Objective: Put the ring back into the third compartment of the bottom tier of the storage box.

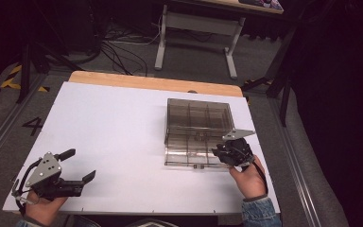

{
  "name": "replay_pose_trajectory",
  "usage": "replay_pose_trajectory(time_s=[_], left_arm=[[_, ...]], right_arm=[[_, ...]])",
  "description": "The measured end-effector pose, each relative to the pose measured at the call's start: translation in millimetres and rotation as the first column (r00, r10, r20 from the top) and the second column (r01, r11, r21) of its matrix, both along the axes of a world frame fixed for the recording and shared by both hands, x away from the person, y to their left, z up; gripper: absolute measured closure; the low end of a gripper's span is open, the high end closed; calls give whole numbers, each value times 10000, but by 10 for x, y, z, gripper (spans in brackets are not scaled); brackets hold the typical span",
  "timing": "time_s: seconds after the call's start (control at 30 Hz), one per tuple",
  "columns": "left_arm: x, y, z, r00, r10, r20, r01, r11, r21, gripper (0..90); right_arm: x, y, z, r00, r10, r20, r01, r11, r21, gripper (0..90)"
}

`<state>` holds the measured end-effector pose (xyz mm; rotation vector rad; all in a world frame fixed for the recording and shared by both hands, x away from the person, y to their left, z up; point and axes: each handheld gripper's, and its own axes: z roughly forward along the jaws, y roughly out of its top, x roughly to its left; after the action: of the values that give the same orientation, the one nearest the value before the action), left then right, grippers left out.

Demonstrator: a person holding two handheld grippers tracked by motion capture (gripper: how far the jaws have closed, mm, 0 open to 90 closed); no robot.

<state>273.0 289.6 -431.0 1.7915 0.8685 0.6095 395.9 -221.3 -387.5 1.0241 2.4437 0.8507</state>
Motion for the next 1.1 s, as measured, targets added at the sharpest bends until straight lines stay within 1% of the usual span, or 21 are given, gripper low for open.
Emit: replay_pose_trajectory(time_s=[0.17,0.6,0.67,0.8,0.9,1.1], left_arm=[[-4,2,0,10000,-2,-35,2,10000,-20,42],[-2,5,2,10000,4,34,-4,10000,19,42],[-6,3,1,10000,-13,-25,12,10000,-33,42],[-2,6,2,10000,-12,38,12,10000,3,42],[-8,2,1,10000,-7,-43,7,10000,-60,42],[-9,2,2,10000,-9,-38,9,10000,-57,41]], right_arm=[[22,-24,-43,9998,-124,-157,121,9998,-159,697],[68,-54,-133,9986,-395,-364,373,9974,-614,697],[76,-58,-147,9981,-451,-414,421,9966,-710,697],[94,-67,-176,9972,-490,-556,446,9960,-778,697],[104,-74,-192,9967,-516,-625,465,9956,-811,696],[124,-89,-223,9949,-596,-813,521,9945,-908,696]])
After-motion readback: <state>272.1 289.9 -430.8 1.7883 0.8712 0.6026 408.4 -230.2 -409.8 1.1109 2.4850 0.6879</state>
